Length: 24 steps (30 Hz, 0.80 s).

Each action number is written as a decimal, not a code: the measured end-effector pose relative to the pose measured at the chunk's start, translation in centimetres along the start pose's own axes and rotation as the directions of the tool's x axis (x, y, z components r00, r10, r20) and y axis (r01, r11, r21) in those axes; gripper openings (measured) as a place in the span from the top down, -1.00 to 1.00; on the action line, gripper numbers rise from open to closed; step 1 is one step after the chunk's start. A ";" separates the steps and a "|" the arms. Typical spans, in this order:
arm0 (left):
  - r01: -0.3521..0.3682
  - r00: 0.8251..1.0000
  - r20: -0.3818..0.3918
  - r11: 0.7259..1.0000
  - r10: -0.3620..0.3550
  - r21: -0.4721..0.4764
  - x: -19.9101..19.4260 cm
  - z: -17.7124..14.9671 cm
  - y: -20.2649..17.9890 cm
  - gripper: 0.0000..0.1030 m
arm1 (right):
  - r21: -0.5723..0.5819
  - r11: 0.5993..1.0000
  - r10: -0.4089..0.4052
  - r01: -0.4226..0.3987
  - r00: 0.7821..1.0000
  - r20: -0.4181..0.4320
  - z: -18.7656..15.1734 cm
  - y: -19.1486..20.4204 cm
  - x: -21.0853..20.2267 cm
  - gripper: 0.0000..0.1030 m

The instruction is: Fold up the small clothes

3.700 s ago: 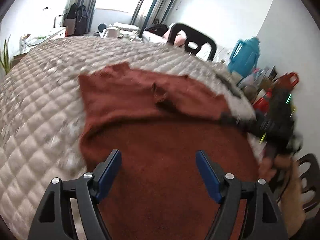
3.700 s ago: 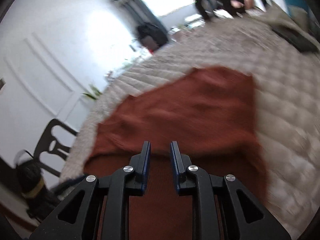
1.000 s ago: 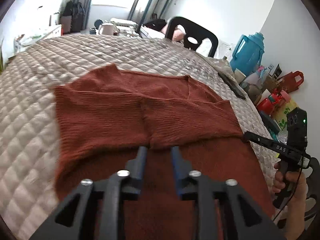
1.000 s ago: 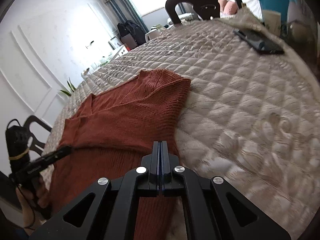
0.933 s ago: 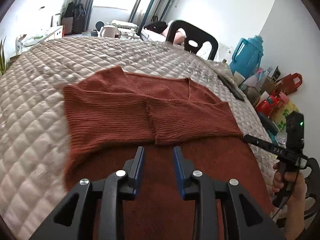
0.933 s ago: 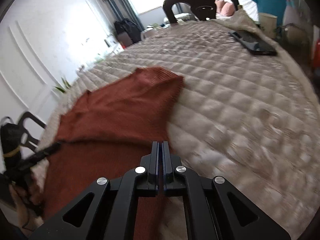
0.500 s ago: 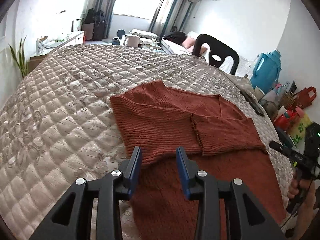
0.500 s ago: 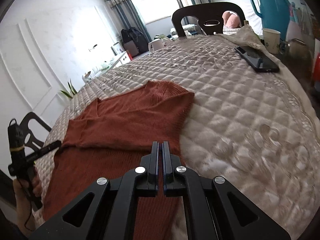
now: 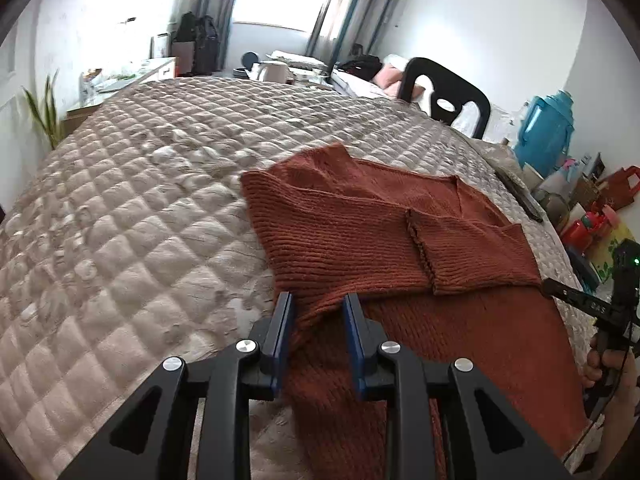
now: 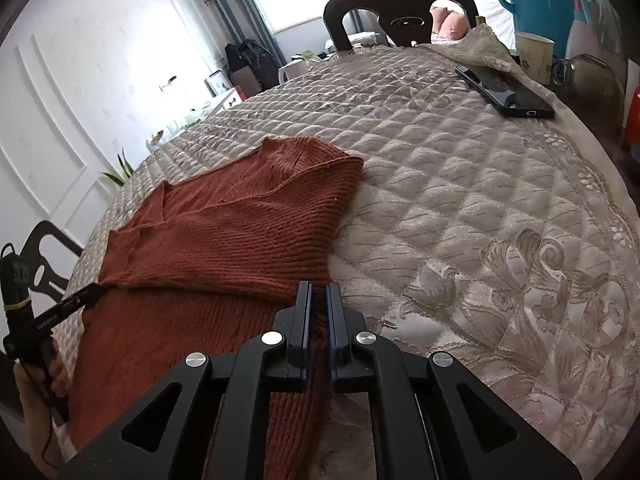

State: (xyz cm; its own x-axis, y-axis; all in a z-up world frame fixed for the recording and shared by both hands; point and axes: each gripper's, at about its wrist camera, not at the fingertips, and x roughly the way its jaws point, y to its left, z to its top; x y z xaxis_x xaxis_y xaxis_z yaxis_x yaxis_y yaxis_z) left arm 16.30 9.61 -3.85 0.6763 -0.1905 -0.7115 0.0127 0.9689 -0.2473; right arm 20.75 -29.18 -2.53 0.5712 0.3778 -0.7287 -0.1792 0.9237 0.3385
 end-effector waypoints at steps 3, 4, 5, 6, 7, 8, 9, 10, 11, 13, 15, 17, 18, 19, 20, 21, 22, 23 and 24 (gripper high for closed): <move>-0.001 1.000 0.016 1.000 0.001 -0.009 -1.7 -0.9 0.0 0.46 | -0.024 0.998 -0.058 0.058 0.998 0.014 -0.9 0.4 -1.4 0.72; 0.003 1.000 0.024 1.000 -0.004 0.003 -2.6 -1.5 -0.3 0.46 | -0.032 0.998 -0.055 0.056 0.998 0.018 -1.2 0.5 -1.8 0.72; 0.005 1.000 0.030 1.000 -0.006 0.021 -3.3 -2.0 -0.6 0.46 | -0.042 0.998 -0.044 0.045 0.999 0.019 -1.8 0.7 -2.5 0.72; 0.014 0.999 0.031 0.999 -0.015 0.035 -4.0 -2.6 -0.9 0.46 | -0.054 0.998 -0.030 0.031 0.999 0.020 -2.5 1.1 -3.3 0.72; 0.029 0.999 0.027 0.999 -0.030 0.045 -4.5 -3.2 -1.2 0.46 | -0.062 0.998 -0.024 0.025 0.999 0.022 -2.9 1.3 -3.8 0.72; 0.050 0.998 0.021 0.997 -0.051 0.062 -5.1 -3.9 -1.7 0.45 | -0.072 0.997 -0.012 0.014 1.000 0.029 -3.6 1.7 -4.6 0.69; 0.062 0.998 0.016 0.995 -0.064 0.079 -5.5 -4.5 -2.1 0.44 | -0.083 0.997 0.004 -0.001 0.999 0.036 -4.2 2.1 -5.4 0.68; 0.075 0.997 0.011 0.992 -0.077 0.102 -5.9 -5.2 -2.7 0.44 | -0.093 0.996 0.014 -0.011 0.999 0.039 -4.6 2.5 -5.7 0.68; 0.088 0.996 0.005 0.989 -0.090 0.122 -6.1 -5.9 -3.2 0.43 | -0.107 0.994 0.026 -0.022 0.999 0.042 -5.1 3.0 -6.1 0.68; 0.099 0.995 -0.016 0.983 -0.098 0.157 -6.2 -7.0 -3.9 0.41 | -0.139 0.990 0.029 -0.023 0.999 0.038 -6.1 3.9 -6.4 0.68; 0.070 0.997 -0.044 0.979 -0.063 0.193 -5.6 -8.0 -4.3 0.41 | -0.177 0.984 0.026 -0.024 1.000 0.010 -7.1 4.6 -5.9 0.68; 0.051 0.998 -0.032 0.976 -0.046 0.210 -5.8 -8.5 -4.1 0.41 | -0.204 0.979 -0.007 0.000 0.999 -0.038 -8.1 4.4 -4.9 0.68; 0.049 0.999 -0.032 0.976 -0.043 0.211 -6.2 -8.5 -3.9 0.41 | -0.219 0.976 -0.002 -0.002 1.000 -0.017 -8.3 4.3 -5.4 0.68; 0.032 0.999 -0.026 0.976 -0.028 0.215 -6.5 -8.5 -3.6 0.40 | -0.230 0.973 -0.008 0.002 1.000 -0.024 -8.6 4.3 -5.7 0.68; 0.009 1.000 -0.021 0.976 -0.005 0.218 -6.7 -8.7 -3.3 0.39 | -0.245 0.969 -0.010 0.003 1.000 -0.027 -8.9 4.1 -6.1 0.68; 0.008 1.000 -0.022 0.977 -0.004 0.215 -6.9 -8.9 -2.9 0.39 | -0.251 0.968 -0.013 0.006 1.000 -0.026 -9.1 3.9 -6.5 0.68; 0.023 1.000 -0.018 0.979 -0.019 0.204 -7.3 -9.1 -2.6 0.39 | -0.250 0.968 -0.013 0.006 1.000 -0.026 -9.4 3.7 -6.7 0.68; 0.022 1.000 -0.016 0.980 -0.020 0.195 -7.7 -9.3 -2.4 0.39 | -0.245 0.970 -0.010 0.004 1.000 -0.024 -9.6 3.5 -7.2 0.68; 0.011 1.000 -0.014 0.981 -0.009 0.194 -8.0 -9.4 -2.4 0.30 | -0.242 0.970 -0.009 0.004 1.000 -0.022 -9.9 3.5 -7.5 0.68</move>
State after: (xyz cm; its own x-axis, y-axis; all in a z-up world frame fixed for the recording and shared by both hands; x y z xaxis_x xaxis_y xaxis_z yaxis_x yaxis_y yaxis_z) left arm 3.93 7.36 -3.77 0.6655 -0.2012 -0.7188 0.1633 0.9789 -0.1229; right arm 7.96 -28.14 -1.76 0.5555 0.3706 -0.7444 -0.3658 0.9128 0.1815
